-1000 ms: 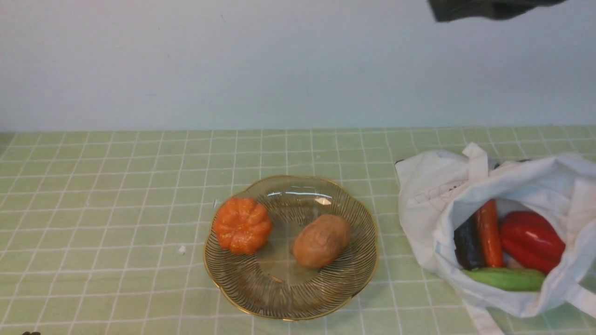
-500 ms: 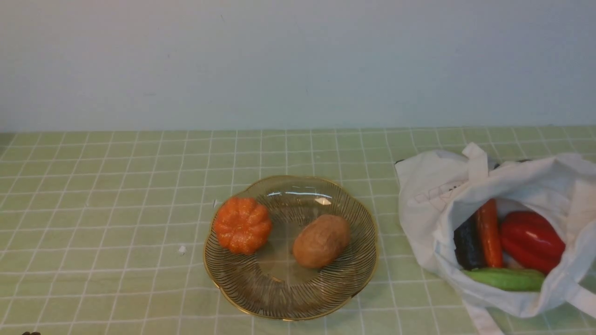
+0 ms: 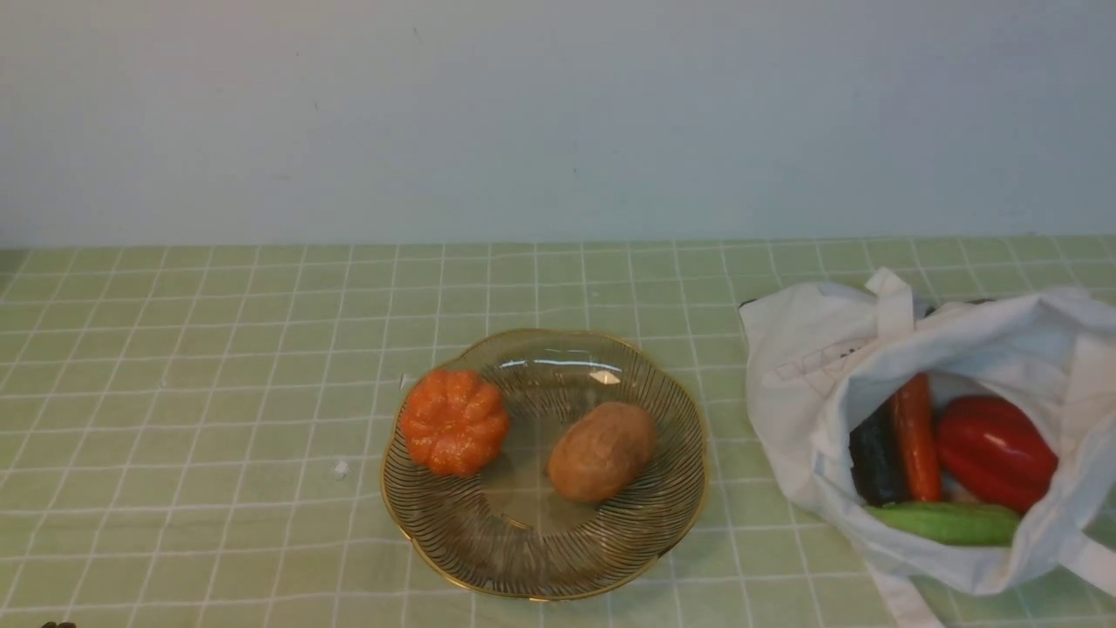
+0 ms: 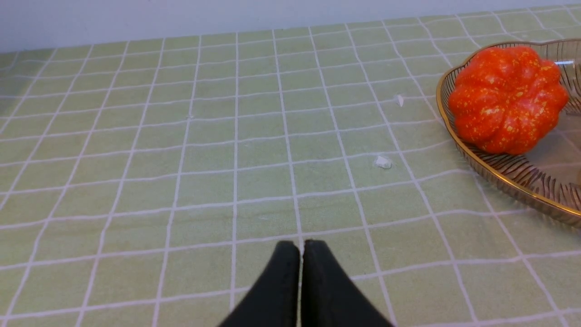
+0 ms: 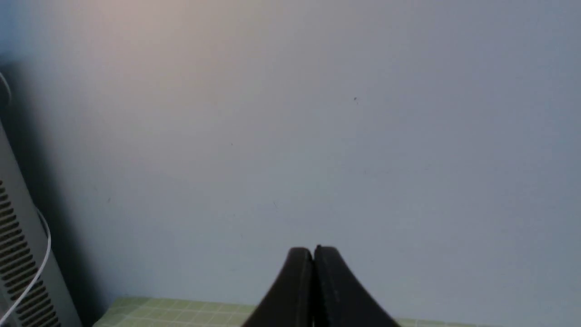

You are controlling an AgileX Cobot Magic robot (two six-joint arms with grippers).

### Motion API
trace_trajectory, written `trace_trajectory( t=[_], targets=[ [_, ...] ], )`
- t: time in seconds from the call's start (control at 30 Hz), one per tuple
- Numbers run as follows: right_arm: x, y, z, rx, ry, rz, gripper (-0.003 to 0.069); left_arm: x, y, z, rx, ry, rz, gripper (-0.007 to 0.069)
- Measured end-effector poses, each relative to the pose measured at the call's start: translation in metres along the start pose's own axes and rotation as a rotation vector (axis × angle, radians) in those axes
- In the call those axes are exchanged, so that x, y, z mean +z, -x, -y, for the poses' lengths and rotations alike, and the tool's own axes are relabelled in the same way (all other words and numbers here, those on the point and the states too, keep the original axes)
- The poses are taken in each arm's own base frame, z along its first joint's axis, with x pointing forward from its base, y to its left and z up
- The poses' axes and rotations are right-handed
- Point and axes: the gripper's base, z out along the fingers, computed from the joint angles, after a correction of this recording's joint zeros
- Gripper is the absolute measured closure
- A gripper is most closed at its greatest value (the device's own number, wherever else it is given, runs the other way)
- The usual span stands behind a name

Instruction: Take vegetables from bag on green coffee tablecloth place on plate.

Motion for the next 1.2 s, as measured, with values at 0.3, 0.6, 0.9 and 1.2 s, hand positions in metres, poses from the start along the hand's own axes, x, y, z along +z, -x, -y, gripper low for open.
trace_trajectory(
  t=[0.3, 0.6, 0.9, 1.2],
  targets=[
    [0.001, 0.002, -0.001, -0.099, 0.011, 0.044, 0.0671, 0.000, 0.000, 0.000, 0.000, 0.000, 0.000, 0.0629],
    [0.008, -0.012, -0.009, -0.219, 0.124, 0.070, 0.0671, 0.000, 0.000, 0.000, 0.000, 0.000, 0.000, 0.0629],
    [0.019, -0.046, -0.003, -0.274, 0.097, 0.001, 0.0671, 0.000, 0.000, 0.000, 0.000, 0.000, 0.000, 0.0629],
    [0.026, -0.134, 0.039, -0.314, -0.311, -0.241, 0.0671, 0.000, 0.000, 0.000, 0.000, 0.000, 0.000, 0.0629]
  ],
)
